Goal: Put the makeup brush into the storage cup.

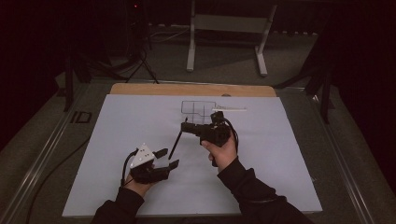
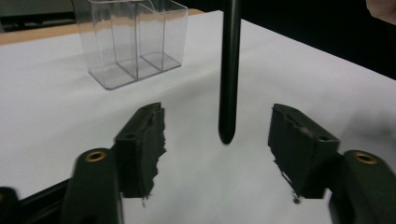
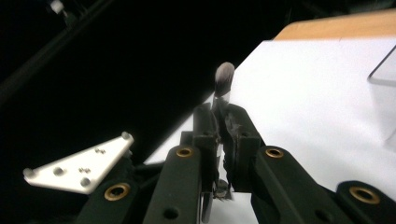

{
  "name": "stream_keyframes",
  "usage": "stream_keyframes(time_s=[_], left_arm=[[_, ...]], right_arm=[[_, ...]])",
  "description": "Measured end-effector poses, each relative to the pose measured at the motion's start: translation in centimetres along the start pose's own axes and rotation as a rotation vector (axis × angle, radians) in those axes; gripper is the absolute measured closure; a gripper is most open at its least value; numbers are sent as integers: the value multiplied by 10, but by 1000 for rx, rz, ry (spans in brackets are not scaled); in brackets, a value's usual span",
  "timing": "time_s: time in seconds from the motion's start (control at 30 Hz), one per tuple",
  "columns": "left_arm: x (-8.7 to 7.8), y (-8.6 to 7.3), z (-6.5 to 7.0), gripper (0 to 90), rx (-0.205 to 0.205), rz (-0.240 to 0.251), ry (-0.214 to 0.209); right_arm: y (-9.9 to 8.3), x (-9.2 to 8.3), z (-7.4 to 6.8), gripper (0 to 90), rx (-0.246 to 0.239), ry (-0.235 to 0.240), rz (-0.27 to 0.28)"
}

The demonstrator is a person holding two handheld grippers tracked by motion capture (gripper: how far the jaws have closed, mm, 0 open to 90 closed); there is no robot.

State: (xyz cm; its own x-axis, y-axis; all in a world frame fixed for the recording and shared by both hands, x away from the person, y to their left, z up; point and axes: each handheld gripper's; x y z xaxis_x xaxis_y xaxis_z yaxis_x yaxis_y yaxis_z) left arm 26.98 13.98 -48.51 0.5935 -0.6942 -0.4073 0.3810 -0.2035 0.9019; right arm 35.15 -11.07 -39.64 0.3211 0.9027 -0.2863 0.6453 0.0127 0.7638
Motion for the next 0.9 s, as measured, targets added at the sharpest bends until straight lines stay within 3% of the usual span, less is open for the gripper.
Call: stream_keyframes(time_s=[0.1,0.17,0.2,0.23,0.33,0.4,0.43,0.5,0.6,0.63,0.9], left_arm=[[1,1,0,329,2,-17,-12],[3,1,1,264,-1,-32,-3],[3,1,1,238,-1,-32,-3],[3,1,0,204,-17,-36,4],[2,2,0,168,-19,-29,17],[2,3,-1,139,-37,-41,-2],[2,3,-1,138,-37,-41,-2],[3,2,-3,70,-46,-58,-27],[4,1,-5,57,-56,-58,-58],[3,1,-5,24,-53,-51,-70],[3,1,-4,17,-38,-62,-60]], right_arm=[[4,-4,0,842,-39,17,-10],[7,-9,-3,842,-108,7,-24],[7,-9,-3,842,-108,7,-24],[9,-12,-6,842,-164,-18,-31],[11,-16,-8,842,-201,-40,-37],[15,-23,-11,842,-264,-84,-39],[15,-23,-11,842,-264,-84,-39],[18,-29,-14,842,-327,-132,-44],[21,-32,-15,842,-357,-152,-55],[23,-35,-17,842,-388,-176,-59],[33,-45,-19,842,-440,-225,-55]])
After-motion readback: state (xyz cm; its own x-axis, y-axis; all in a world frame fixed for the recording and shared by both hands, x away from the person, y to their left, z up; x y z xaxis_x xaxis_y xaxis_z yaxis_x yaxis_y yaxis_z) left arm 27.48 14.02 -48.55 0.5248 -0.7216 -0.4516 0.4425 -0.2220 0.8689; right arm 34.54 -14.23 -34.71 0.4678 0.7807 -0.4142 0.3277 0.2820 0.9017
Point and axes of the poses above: each handheld gripper's, and its own axes: x roughly forward along the jaws, y roughly out of its top, z roughly to its right, and after that the axes turned 1 degree about y, right-handed
